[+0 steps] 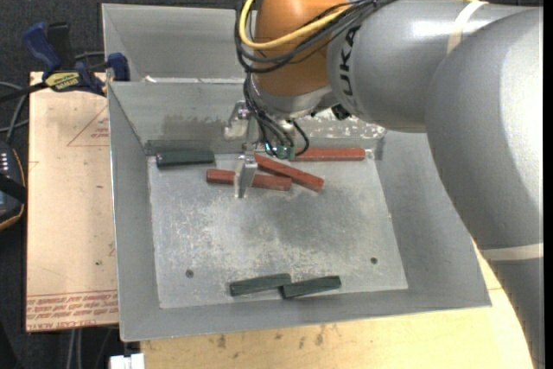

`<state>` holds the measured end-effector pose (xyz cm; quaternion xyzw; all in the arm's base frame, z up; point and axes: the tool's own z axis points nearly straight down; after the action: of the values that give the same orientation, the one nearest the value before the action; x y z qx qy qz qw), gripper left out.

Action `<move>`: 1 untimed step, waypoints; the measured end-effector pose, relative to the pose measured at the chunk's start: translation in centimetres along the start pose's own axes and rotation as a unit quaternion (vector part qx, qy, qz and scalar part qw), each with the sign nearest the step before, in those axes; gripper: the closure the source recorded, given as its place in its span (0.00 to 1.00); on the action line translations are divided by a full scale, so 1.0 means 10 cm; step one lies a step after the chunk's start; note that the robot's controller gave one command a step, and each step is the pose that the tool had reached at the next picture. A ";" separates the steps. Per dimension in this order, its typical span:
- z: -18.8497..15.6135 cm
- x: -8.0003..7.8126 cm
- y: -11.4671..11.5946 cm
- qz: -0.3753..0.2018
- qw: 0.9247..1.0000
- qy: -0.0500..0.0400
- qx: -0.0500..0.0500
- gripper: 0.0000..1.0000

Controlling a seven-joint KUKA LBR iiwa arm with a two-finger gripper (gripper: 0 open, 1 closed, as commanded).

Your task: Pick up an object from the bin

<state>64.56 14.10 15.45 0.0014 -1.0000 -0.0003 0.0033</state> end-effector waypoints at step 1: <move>-0.05 -0.02 0.00 0.001 1.000 -0.004 0.000 0.00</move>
Offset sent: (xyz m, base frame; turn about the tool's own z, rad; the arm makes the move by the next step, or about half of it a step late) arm -0.0166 -0.0314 -0.0845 -0.0451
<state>64.75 14.06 15.91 0.0004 -1.0000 -0.0008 -0.0005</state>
